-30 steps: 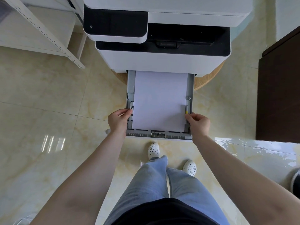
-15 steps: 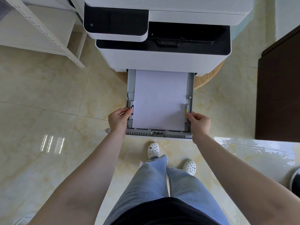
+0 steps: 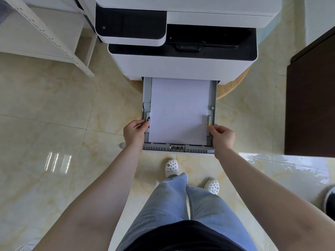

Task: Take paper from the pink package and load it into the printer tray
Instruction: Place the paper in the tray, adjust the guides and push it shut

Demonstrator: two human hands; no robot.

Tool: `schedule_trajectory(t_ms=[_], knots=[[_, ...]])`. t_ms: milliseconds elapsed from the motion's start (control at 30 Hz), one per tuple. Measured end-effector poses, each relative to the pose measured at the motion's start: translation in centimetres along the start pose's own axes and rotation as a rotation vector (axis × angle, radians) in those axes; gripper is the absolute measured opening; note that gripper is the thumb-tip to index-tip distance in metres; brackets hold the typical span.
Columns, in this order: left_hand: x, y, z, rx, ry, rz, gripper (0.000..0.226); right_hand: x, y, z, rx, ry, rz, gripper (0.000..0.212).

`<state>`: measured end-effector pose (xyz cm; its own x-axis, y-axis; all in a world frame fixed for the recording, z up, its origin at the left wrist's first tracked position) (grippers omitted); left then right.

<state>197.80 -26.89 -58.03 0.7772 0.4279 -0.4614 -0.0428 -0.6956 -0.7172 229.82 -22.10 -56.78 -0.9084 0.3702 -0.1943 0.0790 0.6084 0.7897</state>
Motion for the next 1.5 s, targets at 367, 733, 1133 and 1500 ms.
schedule_trajectory(t_ms=[367, 733, 1133, 1500], knots=[[-1.3, -0.1, -1.4, 0.079, -0.13, 0.065, 0.03, -1.3, 0.5, -2.5, -0.071, -0.054, -0.112, 0.019], [1.4, 5.5, -11.7, -0.032, 0.111, -0.151, 0.011, -0.2, -8.4, -10.3, 0.462, 0.406, 0.227, 0.025], [4.6, 7.8, -9.5, -0.28, 0.376, -0.407, 0.051, -0.3, -8.8, -7.2, 0.502, 0.364, 0.544, 0.037], [4.5, 7.5, -8.8, -0.206, 0.407, -0.432, 0.015, 0.1, -9.8, -6.9, 0.451, 0.292, 0.66, 0.008]])
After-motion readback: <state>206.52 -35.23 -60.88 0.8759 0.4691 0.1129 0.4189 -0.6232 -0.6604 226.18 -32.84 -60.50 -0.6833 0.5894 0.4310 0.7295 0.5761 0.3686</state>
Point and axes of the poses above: each hand's wrist, its own z-axis towards the middle knuckle, its own x-axis out of the palm, y = z × x, the point moved 7 cm from there along z, towards the middle knuckle, and after that the axes turned 11 degrees about z, right-handed, at the moved point
